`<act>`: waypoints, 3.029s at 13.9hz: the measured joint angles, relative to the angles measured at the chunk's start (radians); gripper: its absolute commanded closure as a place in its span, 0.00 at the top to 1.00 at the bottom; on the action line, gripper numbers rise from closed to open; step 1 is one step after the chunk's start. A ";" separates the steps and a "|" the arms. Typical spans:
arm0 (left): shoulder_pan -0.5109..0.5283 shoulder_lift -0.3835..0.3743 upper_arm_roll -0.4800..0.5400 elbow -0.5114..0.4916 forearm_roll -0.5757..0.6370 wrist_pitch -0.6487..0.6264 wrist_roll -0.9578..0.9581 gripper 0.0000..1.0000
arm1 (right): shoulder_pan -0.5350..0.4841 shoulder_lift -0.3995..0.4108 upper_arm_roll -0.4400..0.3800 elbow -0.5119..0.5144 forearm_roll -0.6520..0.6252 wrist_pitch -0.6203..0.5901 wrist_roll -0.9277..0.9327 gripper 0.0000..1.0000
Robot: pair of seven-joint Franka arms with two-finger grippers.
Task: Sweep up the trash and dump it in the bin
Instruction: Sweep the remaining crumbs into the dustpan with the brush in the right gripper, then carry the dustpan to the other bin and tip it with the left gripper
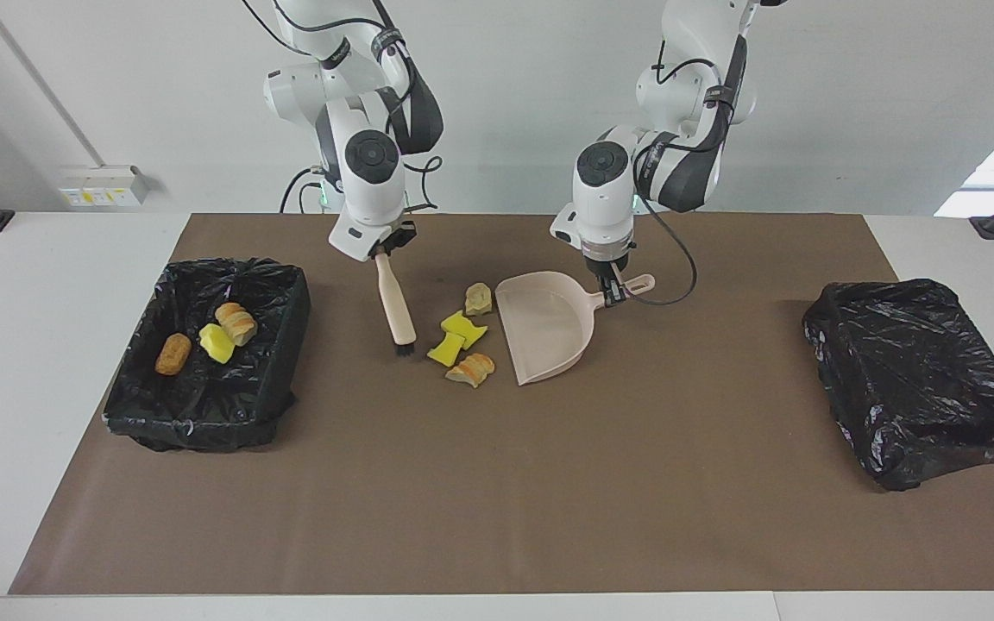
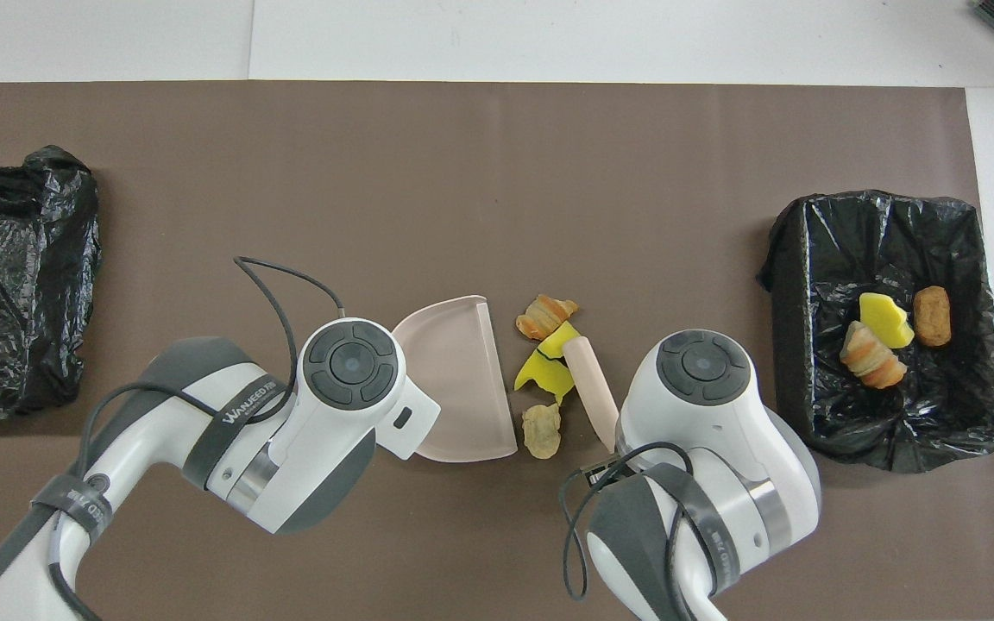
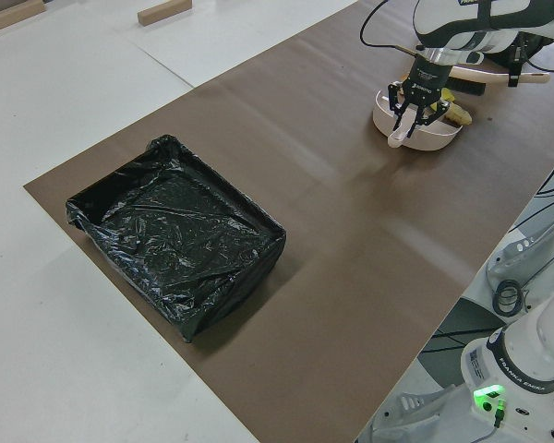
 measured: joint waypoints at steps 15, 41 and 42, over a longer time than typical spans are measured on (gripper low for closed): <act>0.012 -0.001 0.003 -0.007 0.000 0.002 -0.027 0.00 | -0.024 0.013 -0.018 0.205 -0.103 -0.046 -0.019 0.00; 0.033 -0.098 0.131 -0.009 -0.010 -0.008 0.200 0.00 | 0.082 0.047 -0.011 0.248 0.137 -0.160 0.307 0.00; 0.035 -0.135 0.179 -0.008 -0.025 -0.031 0.275 0.00 | 0.082 0.035 -0.011 0.266 0.136 -0.197 0.342 0.00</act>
